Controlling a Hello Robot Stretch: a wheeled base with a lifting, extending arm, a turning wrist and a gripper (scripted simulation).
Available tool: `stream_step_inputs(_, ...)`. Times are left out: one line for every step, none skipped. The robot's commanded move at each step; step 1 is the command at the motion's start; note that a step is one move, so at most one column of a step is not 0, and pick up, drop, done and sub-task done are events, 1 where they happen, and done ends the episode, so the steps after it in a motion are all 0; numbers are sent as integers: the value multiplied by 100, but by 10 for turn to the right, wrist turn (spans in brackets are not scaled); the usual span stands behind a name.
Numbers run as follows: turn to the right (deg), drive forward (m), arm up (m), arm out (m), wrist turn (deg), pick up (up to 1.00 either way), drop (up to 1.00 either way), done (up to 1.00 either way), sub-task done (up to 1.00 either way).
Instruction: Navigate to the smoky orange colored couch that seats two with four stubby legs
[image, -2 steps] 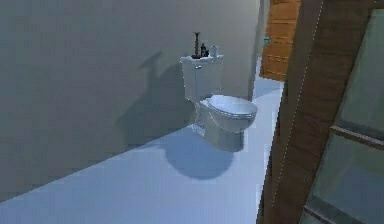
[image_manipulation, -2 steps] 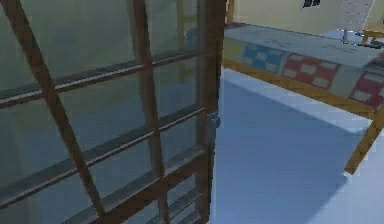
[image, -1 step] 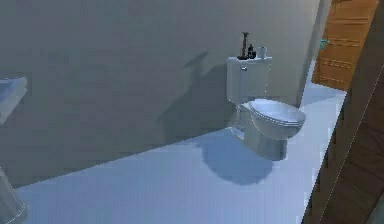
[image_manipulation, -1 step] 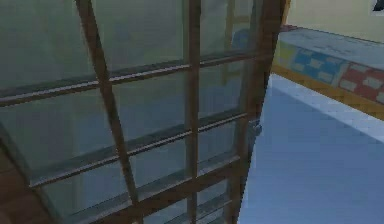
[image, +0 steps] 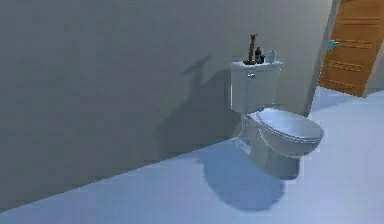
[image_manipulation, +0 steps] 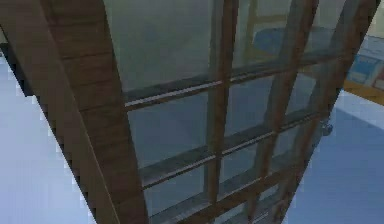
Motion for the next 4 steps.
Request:
stream_step_inputs(-240,0,0,0,0,0,0,0,0)
stream_step_inputs(0,30,0,0,0,0,0,0,0)
stream_step_inputs(450,0,0,0,0,0,0,0,0)
stream_step_inputs(360,0,0,0,0,0,0,0,0)
